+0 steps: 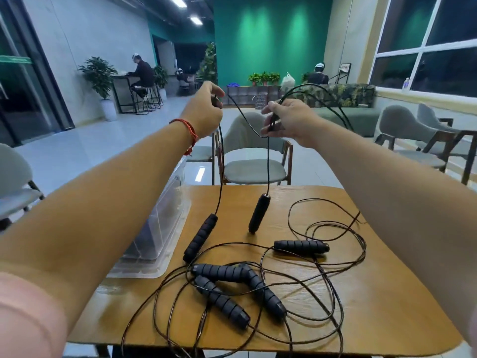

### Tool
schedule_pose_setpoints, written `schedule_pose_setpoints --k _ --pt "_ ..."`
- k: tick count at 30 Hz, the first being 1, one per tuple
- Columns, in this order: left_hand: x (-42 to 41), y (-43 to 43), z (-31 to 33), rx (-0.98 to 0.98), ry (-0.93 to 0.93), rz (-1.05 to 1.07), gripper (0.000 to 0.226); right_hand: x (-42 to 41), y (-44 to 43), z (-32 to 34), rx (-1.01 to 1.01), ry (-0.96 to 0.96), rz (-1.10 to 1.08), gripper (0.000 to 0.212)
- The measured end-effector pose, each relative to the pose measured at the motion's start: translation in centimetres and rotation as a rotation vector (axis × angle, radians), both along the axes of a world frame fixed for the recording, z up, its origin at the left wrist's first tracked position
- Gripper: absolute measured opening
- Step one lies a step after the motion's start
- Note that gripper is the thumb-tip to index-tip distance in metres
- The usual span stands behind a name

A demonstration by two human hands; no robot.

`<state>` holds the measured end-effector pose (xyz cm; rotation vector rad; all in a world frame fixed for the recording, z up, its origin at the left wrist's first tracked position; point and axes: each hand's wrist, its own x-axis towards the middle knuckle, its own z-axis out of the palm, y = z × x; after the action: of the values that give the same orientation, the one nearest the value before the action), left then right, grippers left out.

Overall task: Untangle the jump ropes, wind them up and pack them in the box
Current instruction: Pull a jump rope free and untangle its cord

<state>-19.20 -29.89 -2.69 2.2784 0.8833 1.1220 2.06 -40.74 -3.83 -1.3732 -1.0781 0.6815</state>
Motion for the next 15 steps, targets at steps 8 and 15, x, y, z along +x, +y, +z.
schedule_pose_setpoints --k 8,15 --pt "1.5 4.9 -11.2 -0.189 0.204 0.063 0.051 4.4 6.6 -8.7 -0.156 0.048 -0.112 0.024" --pt "0.3 6.6 -19.5 -0.208 0.603 0.147 0.018 7.3 8.0 -16.0 -0.618 -0.310 -0.141 0.043"
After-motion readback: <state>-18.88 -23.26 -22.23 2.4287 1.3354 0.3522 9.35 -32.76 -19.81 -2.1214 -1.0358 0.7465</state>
